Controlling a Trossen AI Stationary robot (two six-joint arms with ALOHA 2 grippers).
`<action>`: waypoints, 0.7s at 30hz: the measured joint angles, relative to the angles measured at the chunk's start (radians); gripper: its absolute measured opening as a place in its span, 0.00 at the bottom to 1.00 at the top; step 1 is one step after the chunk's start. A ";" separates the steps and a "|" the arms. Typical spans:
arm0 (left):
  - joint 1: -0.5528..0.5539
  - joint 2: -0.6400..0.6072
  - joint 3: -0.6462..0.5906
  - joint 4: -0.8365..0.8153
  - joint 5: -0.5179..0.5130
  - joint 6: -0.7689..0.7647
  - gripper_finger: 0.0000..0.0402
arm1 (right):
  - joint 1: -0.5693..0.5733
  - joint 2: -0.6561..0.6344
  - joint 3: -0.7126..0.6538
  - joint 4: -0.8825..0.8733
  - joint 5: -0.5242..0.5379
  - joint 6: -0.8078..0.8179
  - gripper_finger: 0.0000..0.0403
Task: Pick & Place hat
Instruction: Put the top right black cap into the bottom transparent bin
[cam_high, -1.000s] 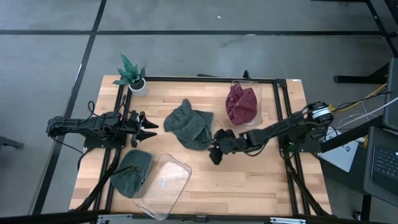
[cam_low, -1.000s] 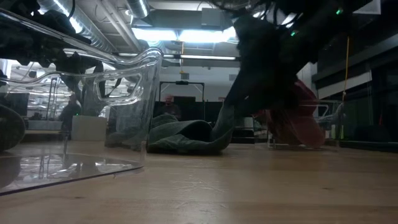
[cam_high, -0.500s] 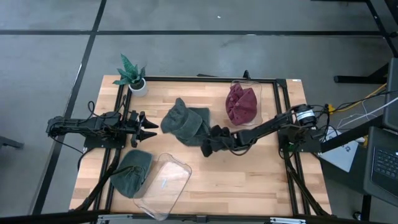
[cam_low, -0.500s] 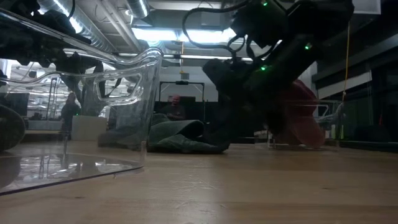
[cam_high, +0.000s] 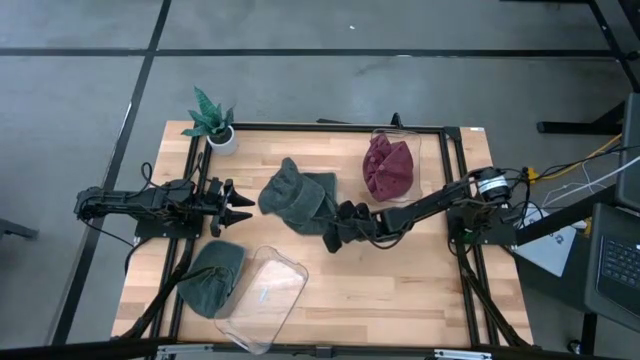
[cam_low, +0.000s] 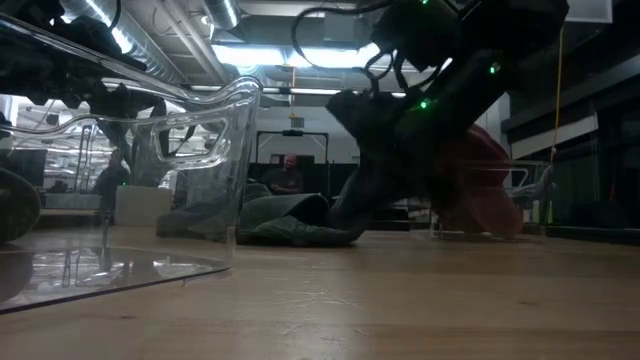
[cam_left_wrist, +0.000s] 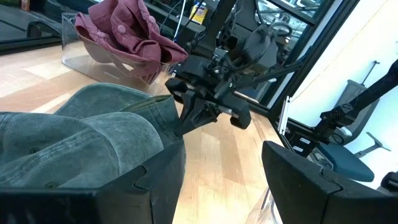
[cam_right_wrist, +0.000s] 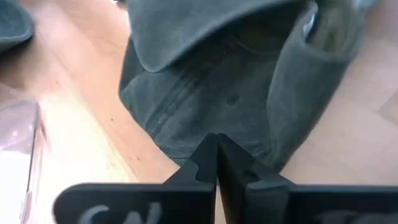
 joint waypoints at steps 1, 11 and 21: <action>0.000 0.000 0.000 0.000 0.000 0.000 0.52 | 0.000 -0.010 0.004 -0.018 0.000 -0.023 0.01; 0.000 0.000 0.000 0.000 0.000 0.000 0.52 | -0.009 -0.159 0.182 -0.527 0.193 -0.329 0.01; 0.000 0.000 0.000 0.000 0.000 0.000 0.52 | -0.019 -0.198 0.246 -0.571 0.110 -0.218 0.05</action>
